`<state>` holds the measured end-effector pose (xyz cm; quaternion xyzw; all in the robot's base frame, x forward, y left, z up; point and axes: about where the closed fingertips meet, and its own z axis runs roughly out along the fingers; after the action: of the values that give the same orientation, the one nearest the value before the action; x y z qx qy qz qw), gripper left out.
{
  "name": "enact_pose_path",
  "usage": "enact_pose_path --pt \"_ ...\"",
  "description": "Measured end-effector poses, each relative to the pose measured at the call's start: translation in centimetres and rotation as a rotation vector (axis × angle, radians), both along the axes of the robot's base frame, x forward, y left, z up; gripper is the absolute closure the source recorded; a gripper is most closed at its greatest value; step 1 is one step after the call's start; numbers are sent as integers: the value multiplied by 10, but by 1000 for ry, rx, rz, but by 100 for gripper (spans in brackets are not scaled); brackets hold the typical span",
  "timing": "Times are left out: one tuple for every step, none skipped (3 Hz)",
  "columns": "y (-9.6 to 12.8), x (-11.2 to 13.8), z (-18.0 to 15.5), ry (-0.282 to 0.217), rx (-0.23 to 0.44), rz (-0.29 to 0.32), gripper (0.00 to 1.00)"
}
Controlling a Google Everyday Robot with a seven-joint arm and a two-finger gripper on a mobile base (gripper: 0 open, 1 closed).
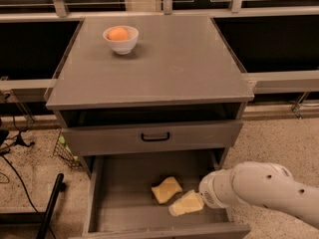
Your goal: Pick sponge from middle drawer and place on counter
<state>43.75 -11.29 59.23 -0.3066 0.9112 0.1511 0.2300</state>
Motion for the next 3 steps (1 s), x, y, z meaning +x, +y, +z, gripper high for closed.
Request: enact_pose_path --pt "0 4 -4 -32 5 18 0" --pt "-2 -3 -12 -45 -1 -16 0" --pt "-3 7 -25 -99 13 -68 0"
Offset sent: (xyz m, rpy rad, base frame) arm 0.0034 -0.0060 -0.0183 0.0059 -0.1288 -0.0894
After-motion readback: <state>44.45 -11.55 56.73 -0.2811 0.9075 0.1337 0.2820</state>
